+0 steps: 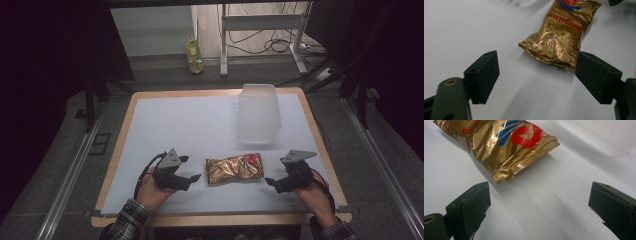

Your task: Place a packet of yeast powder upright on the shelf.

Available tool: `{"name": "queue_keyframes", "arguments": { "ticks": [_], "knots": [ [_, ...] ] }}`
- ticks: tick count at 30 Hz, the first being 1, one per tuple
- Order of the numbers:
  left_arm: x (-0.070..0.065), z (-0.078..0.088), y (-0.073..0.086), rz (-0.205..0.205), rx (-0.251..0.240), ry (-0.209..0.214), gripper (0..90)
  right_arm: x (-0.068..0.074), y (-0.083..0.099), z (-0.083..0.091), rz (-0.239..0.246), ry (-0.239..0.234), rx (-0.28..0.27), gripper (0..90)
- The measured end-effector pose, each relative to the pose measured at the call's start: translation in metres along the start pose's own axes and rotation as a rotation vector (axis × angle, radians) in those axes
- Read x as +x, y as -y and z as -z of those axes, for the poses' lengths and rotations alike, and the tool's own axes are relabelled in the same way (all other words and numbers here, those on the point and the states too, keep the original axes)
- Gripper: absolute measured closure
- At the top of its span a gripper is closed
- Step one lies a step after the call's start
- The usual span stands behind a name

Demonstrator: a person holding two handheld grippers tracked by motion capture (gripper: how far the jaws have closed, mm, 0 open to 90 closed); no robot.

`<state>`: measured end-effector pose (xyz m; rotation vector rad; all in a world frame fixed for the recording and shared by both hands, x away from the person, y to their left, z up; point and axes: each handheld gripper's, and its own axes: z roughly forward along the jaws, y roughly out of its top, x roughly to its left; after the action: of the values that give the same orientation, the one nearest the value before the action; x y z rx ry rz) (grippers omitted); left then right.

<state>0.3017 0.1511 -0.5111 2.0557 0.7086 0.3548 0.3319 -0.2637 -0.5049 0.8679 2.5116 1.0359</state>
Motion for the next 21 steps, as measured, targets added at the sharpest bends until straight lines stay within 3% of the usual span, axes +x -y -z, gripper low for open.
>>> {"name": "queue_keyframes", "arguments": {
  "ticks": [10, 19, 21],
  "knots": [
    [0.001, -0.009, -0.008, 0.017, 0.019, 0.045, 37.7, 0.0, 0.0, 0.0, 0.005, 0.001, -0.002, 4.3],
    [0.0, -0.022, -0.015, 0.002, 0.023, 0.072, 49.6, 0.0, 0.001, -0.002, 0.009, 0.001, 0.006, 4.3],
    [-0.002, -0.029, -0.017, -0.004, 0.033, 0.085, 55.7, -0.001, 0.001, -0.002, 0.009, 0.0, 0.005, 4.3]
  ]
}}
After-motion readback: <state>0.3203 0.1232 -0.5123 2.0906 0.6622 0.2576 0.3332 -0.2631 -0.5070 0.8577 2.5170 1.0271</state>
